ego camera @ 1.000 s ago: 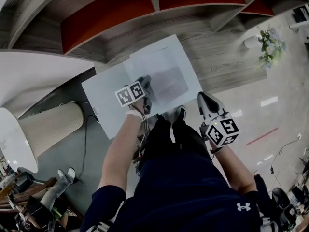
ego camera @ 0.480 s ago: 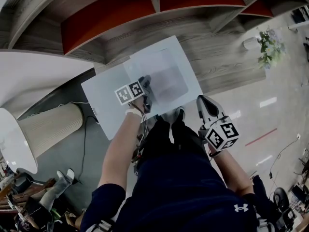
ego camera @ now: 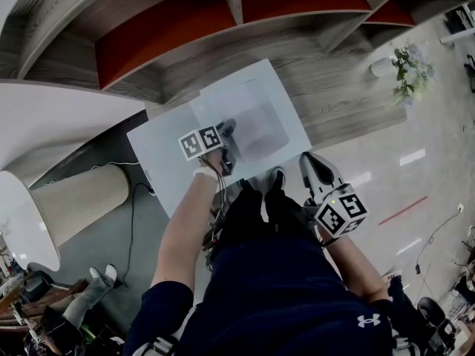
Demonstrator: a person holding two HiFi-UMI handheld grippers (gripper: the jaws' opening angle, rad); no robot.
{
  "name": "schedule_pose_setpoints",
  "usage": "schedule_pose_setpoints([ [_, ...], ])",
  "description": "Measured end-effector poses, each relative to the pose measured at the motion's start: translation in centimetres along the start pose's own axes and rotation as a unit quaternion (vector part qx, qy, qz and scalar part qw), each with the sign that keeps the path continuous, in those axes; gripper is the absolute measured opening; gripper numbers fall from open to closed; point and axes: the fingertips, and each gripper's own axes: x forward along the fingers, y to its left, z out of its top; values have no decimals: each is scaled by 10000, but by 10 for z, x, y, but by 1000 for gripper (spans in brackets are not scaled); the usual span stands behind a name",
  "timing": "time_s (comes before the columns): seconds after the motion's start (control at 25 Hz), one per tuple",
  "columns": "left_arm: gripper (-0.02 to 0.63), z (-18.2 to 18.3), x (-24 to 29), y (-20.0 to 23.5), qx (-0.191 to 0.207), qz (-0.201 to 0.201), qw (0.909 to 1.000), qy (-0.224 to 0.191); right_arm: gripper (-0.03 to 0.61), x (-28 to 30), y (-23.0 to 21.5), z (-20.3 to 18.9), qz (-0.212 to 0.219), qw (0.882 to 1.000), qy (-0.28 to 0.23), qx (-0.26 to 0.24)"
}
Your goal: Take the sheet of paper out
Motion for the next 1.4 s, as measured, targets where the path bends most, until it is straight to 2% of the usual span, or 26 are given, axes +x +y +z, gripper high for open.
schedule_pose_setpoints([
  [0.2, 120, -7, 8, -15, -641, -715, 9953, 111, 14, -2, 1, -7, -51, 9999, 32, 88],
  [0.36, 95, -18, 11, -22, -879, -1029, 9905, 260, 14, -6, 3, -14, -92, 9998, 74, 162],
  [0.56, 19, -16, 6, -12, -714, -867, 9932, 312, 14, -9, 5, -19, -121, 9996, 121, 204],
  [0.84, 17, -14, -5, -8, -836, -918, 9918, 293, 14, -12, 9, -19, -99, 9997, 109, 184],
  [1.16, 17, -11, -31, 11, -861, -785, 9931, 160, 14, -9, 18, -15, 53, 9999, 124, 55],
  [1.4, 15, -12, -53, 22, -698, -625, 9956, 44, 14, -10, 24, -17, 179, 9996, 216, -56],
])
